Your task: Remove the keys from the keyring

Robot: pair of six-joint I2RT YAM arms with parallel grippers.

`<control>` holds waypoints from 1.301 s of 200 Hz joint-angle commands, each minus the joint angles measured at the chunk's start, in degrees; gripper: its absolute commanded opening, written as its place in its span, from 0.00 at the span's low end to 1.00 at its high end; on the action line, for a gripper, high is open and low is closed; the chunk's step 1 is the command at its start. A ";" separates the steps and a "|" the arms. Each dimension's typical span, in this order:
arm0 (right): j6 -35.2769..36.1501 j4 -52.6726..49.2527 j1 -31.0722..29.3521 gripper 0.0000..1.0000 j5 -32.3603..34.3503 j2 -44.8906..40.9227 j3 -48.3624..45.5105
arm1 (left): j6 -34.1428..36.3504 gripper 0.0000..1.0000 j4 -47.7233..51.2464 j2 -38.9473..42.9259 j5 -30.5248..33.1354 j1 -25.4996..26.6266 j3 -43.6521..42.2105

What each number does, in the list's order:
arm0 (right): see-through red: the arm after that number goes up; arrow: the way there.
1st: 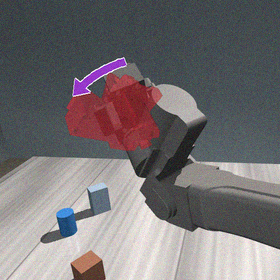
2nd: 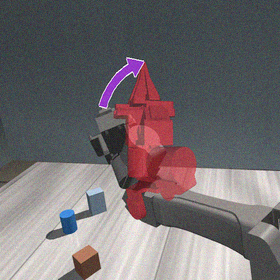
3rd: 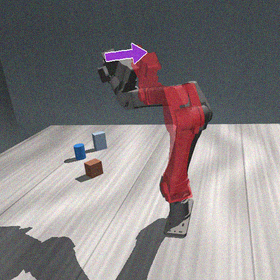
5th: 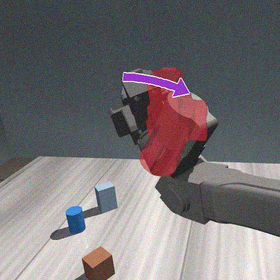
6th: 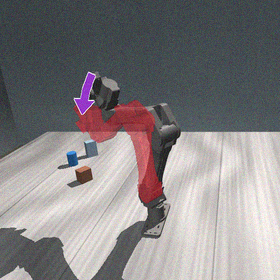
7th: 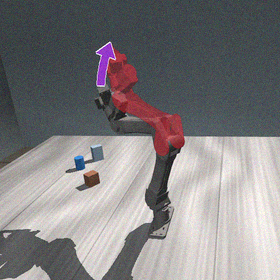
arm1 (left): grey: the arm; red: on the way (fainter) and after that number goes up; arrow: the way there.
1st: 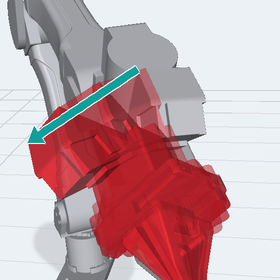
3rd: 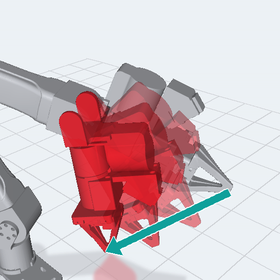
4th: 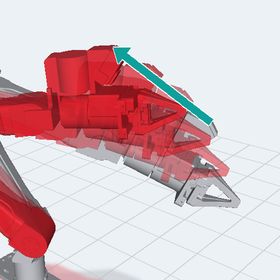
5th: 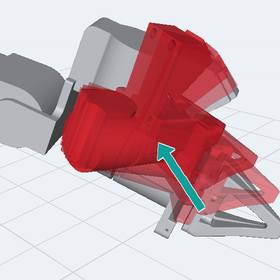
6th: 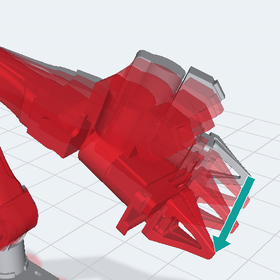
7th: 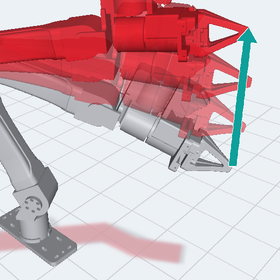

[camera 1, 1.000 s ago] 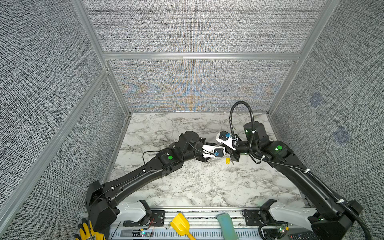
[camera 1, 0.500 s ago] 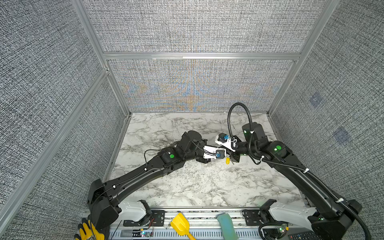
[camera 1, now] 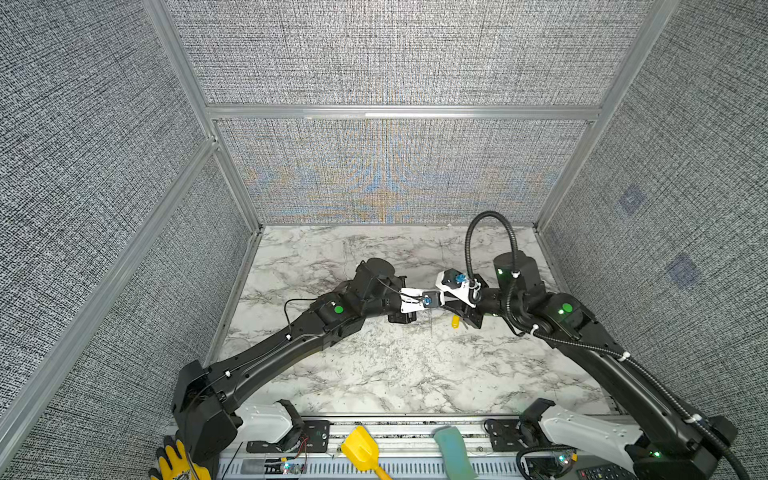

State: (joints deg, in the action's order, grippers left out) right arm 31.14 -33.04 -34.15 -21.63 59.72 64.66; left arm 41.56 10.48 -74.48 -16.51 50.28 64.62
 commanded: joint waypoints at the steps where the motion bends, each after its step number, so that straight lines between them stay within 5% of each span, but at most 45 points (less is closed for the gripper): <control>1: -3.14 4.99 0.05 0.35 1.28 -2.28 -2.80 | -5.99 0.00 -6.84 0.95 -6.24 -1.16 -0.97; 138: -8.76 16.06 0.16 0.44 1.46 -0.15 -7.19 | -15.85 0.00 -17.43 3.78 -14.07 -4.32 -6.30; 220: -7.22 14.67 0.17 0.08 0.99 -0.47 -7.44 | -20.78 0.00 -22.11 4.39 -14.19 -5.89 -8.25; 260: -5.15 12.46 0.20 0.00 2.92 0.87 -6.88 | -27.32 0.00 -28.10 4.22 -16.38 -7.93 -10.94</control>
State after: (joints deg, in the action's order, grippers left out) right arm 24.03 -18.35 -34.04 -19.90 59.66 56.99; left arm 19.53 -10.46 -70.46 -31.16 43.38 54.94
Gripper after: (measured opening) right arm 0.057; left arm 0.050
